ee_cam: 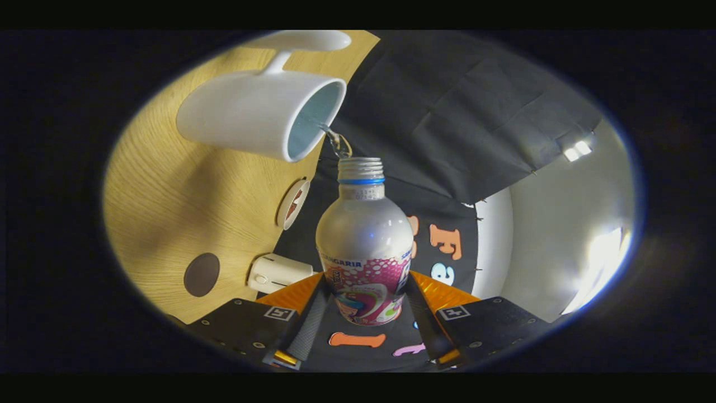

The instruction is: Take the bottle from table, then pour the juice into the cup, finally place the bottle on the coaster

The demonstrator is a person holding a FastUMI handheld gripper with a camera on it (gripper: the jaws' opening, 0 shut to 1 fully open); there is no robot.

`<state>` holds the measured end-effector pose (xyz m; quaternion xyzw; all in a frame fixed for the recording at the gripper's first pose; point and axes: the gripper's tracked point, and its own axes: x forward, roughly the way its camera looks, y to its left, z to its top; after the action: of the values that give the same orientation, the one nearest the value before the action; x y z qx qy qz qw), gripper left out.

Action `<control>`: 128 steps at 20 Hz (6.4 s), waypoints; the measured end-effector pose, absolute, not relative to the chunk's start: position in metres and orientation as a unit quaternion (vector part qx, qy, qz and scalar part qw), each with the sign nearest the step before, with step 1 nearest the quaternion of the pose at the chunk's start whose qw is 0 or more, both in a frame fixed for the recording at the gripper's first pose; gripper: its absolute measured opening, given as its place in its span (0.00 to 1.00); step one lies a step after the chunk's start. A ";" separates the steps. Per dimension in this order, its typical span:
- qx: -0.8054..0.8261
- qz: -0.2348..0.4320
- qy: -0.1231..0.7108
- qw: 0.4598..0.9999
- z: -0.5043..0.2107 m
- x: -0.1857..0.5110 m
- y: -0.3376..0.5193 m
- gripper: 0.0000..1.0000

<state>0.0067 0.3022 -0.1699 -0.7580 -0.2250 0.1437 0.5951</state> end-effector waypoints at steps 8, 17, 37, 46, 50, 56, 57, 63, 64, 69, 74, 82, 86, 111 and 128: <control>-0.772 0.145 -0.234 0.573 -0.170 0.007 0.303 0.77; -0.785 0.141 -0.240 0.554 -0.162 0.008 0.304 0.77; -0.797 0.146 -0.273 0.519 -0.151 0.015 0.310 0.77; -0.792 0.161 -0.282 0.517 -0.157 0.010 0.315 0.77; -0.788 0.176 -0.278 0.521 -0.168 0.012 0.326 0.77; -0.756 0.212 -0.241 0.571 -0.192 0.011 0.325 0.77; -0.749 0.217 -0.234 0.581 -0.195 0.012 0.324 0.77; -0.678 0.241 -0.140 0.681 -0.238 0.020 0.303 0.78; -0.662 0.241 -0.124 0.699 -0.243 0.022 0.298 0.78; -0.554 0.230 -0.028 0.800 -0.244 0.048 0.266 0.78; -0.411 0.226 0.035 0.883 -0.242 0.073 0.255 0.78; -0.181 0.230 0.164 0.942 -0.281 0.103 0.217 0.78; -0.103 0.230 0.212 0.944 -0.301 0.103 0.211 0.78; 0.040 0.223 0.269 0.936 -0.323 0.081 0.205 0.90; 0.040 0.184 0.128 0.974 -0.194 0.032 0.150 0.97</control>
<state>0.0317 0.1503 -0.1940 0.0402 0.1277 0.1843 0.9737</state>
